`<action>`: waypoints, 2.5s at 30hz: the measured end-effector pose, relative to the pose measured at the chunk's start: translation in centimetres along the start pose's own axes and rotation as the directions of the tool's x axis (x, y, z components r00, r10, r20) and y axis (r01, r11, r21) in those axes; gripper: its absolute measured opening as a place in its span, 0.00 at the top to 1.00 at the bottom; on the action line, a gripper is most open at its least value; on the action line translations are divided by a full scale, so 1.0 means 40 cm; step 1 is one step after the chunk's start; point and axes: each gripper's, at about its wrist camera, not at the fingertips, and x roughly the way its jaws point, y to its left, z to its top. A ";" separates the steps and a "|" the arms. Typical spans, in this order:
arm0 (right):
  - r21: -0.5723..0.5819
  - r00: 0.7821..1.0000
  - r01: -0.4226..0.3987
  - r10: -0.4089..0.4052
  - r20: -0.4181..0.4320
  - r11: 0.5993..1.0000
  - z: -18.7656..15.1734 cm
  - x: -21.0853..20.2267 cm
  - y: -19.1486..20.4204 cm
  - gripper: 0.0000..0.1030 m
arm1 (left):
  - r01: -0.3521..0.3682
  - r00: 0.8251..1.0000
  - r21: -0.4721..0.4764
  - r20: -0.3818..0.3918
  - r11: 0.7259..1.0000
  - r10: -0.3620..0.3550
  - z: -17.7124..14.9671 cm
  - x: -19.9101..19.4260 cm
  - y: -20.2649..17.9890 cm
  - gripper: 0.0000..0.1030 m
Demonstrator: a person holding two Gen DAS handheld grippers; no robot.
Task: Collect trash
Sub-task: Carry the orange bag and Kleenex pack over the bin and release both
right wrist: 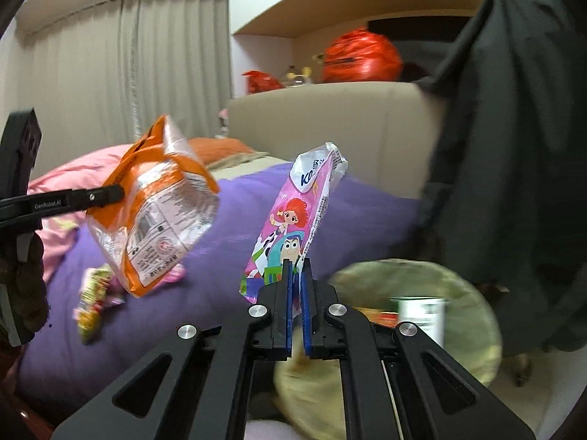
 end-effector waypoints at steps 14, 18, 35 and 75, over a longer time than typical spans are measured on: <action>0.037 0.976 0.211 -0.209 -0.062 0.977 -0.058 -0.052 -0.262 0.94 | 0.200 0.974 0.180 -0.144 0.963 -0.176 0.004 0.326 -0.333 0.95; 0.039 0.973 0.220 -0.216 -0.077 0.975 -0.068 -0.044 -0.281 0.94 | 0.211 0.974 0.195 -0.124 0.958 -0.189 0.004 0.355 -0.366 0.95; -0.003 0.956 0.170 -0.166 -0.241 0.985 -0.141 0.053 -0.286 0.94 | 0.281 0.894 0.361 -0.436 0.889 -0.106 -0.167 0.509 -0.444 0.95; 0.095 0.958 0.164 -0.136 -0.253 0.982 -0.211 0.038 -0.293 0.93 | 0.330 0.894 0.206 -0.382 0.921 -0.234 -0.128 0.441 -0.416 0.74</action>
